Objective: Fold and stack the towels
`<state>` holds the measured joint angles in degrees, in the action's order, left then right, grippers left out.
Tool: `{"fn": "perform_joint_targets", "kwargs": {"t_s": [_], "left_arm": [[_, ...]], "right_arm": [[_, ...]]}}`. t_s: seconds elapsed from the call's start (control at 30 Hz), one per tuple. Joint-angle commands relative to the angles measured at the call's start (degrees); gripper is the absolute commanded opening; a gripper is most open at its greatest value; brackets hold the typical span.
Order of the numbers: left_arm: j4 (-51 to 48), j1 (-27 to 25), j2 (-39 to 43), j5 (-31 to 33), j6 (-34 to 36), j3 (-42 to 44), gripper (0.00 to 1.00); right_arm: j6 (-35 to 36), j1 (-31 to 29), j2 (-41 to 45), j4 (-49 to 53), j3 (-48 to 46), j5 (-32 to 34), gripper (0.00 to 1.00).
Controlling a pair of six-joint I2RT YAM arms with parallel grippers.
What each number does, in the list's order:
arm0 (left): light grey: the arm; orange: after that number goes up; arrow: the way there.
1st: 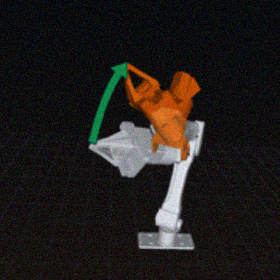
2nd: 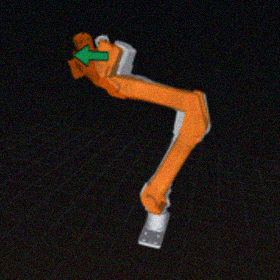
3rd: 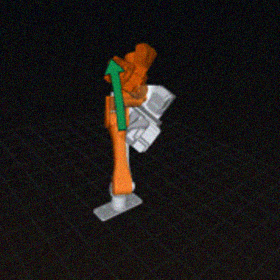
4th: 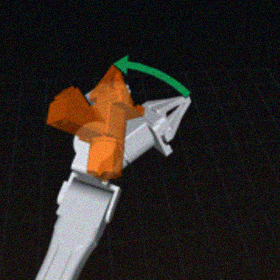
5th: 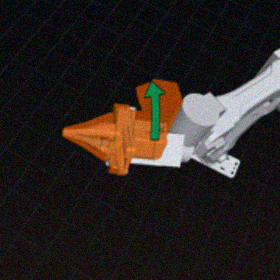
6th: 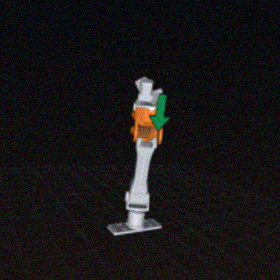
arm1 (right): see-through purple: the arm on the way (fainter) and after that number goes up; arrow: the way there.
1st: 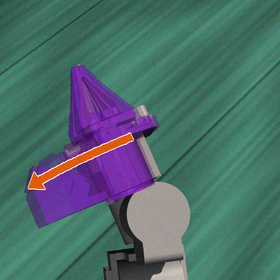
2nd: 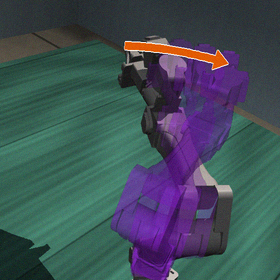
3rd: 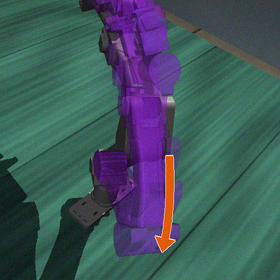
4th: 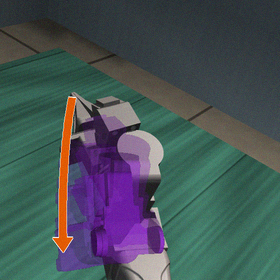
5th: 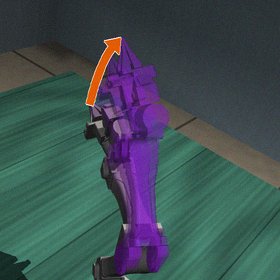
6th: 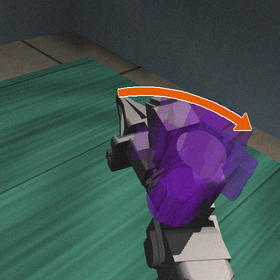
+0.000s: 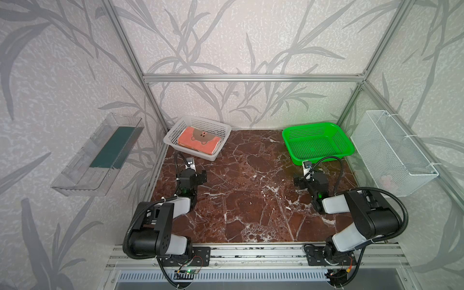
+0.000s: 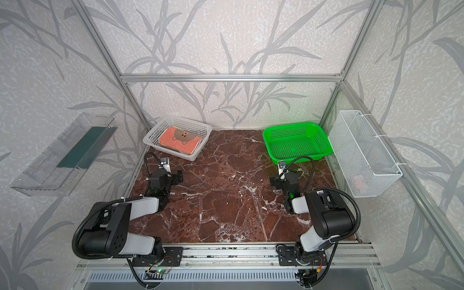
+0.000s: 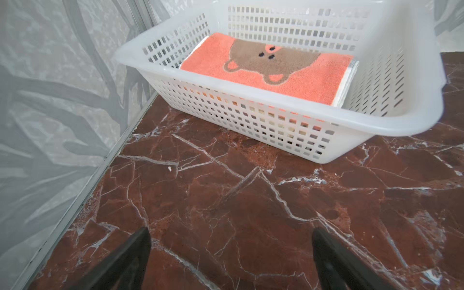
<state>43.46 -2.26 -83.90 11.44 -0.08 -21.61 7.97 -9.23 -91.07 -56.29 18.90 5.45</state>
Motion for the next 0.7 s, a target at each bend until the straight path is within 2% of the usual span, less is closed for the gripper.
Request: {"fn": "perform_joint_targets", "kwargs": {"t_s": [0.0, 0.03, 0.1, 0.17, 0.27, 0.4, 0.5, 0.67], "left_arm": [[14.64, 0.45, -5.98, 0.06, 0.70, 1.64, 0.99], [17.82, 0.52, -7.12, 0.66, 0.68, 2.48, 0.99], [15.63, 0.85, -5.60, 1.12, -0.84, 2.93, 0.99], [17.95, 0.86, -6.85, 1.56, -0.25, 2.93, 0.99], [11.75, 0.92, -6.21, 4.85, -1.91, 0.26, 0.99], [12.56, 0.98, -6.36, 5.02, -2.01, 0.58, 0.99], [12.72, 1.09, -6.45, 5.00, -1.92, 0.53, 0.99], [12.70, 1.06, -6.45, 5.00, -1.94, 0.60, 0.99]], "right_arm": [[-0.75, 0.36, -0.13, -4.02, 0.63, -0.56, 0.99], [-0.74, 0.36, -0.24, -3.89, 0.74, -0.85, 0.99], [-0.79, 0.36, -0.17, -3.81, 0.80, -0.79, 0.99], [-0.75, 0.34, -0.21, -3.98, 0.64, -0.71, 0.99], [-0.74, 0.35, -0.25, -3.92, 0.73, -0.86, 0.99], [-0.95, 0.49, -0.15, -3.31, 1.00, -0.88, 0.99], [-0.18, 1.32, -0.07, -3.49, 0.80, -5.88, 0.99], [-2.08, 1.11, -0.09, -1.72, 1.82, -0.14, 0.99]]}}
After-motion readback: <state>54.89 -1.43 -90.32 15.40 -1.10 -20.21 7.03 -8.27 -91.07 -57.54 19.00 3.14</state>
